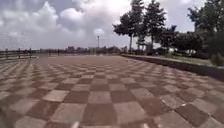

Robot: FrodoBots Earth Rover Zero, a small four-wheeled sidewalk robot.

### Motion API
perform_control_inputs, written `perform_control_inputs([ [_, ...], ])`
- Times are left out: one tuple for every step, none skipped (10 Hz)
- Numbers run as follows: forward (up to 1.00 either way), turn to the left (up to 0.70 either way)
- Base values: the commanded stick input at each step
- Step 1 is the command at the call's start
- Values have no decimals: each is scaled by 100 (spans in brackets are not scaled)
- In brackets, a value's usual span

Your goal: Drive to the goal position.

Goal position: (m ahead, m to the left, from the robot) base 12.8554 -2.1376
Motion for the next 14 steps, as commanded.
perform_control_inputs([
  [70,0],
  [70,0],
  [70,0],
  [70,0],
  [70,0],
  [70,0],
  [70,0],
  [70,0],
  [70,0],
  [70,0],
  [70,0],
  [70,0],
  [70,0],
  [70,-1],
])
